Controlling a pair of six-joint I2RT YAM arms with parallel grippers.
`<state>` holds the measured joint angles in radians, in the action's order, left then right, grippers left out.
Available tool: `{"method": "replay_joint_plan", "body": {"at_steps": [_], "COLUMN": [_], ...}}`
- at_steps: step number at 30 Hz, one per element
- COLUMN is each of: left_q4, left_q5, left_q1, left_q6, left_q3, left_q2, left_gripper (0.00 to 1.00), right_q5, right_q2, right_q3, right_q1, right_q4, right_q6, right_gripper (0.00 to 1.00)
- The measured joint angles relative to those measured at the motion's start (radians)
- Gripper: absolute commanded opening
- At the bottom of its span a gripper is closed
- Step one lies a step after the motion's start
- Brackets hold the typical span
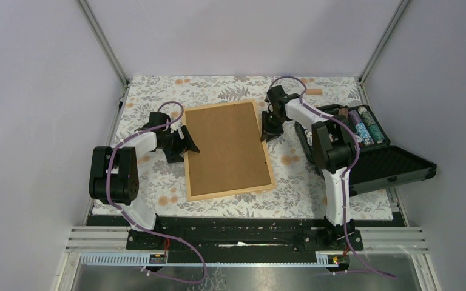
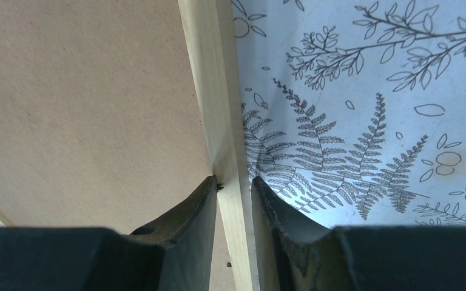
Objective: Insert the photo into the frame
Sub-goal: Install the photo frame at the center of the board.
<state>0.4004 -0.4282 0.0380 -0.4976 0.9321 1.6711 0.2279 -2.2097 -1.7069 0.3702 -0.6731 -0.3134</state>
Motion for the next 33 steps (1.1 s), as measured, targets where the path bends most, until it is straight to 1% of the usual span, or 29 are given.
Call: {"method": "replay_joint_plan", "body": {"at_steps": [6, 16, 28, 33], "left_q4": [0.0, 0.0, 0.0, 0.0], "left_q5": [-0.003, -0.003, -0.003, -0.003], "left_q1": [0.0, 0.0, 0.0, 0.0], "left_q6": [0.0, 0.0, 0.0, 0.0], "left_q3": [0.0, 0.0, 0.0, 0.0], "left_q2": [0.0, 0.0, 0.0, 0.0], "left_gripper": [0.84, 0.84, 0.84, 0.84], "right_q5": [-0.001, -0.01, -0.065, -0.09], "right_q2": [0.017, 0.008, -0.038, -0.065], "right_q3": [0.028, 0.024, -0.053, -0.098], "right_q1": [0.0, 0.002, 0.019, 0.03], "right_q4": [0.008, 0.013, -0.062, -0.103], "right_q6": [0.003, -0.003, -0.05, -0.05], "right_gripper": [0.34, 0.34, 0.36, 0.4]}}
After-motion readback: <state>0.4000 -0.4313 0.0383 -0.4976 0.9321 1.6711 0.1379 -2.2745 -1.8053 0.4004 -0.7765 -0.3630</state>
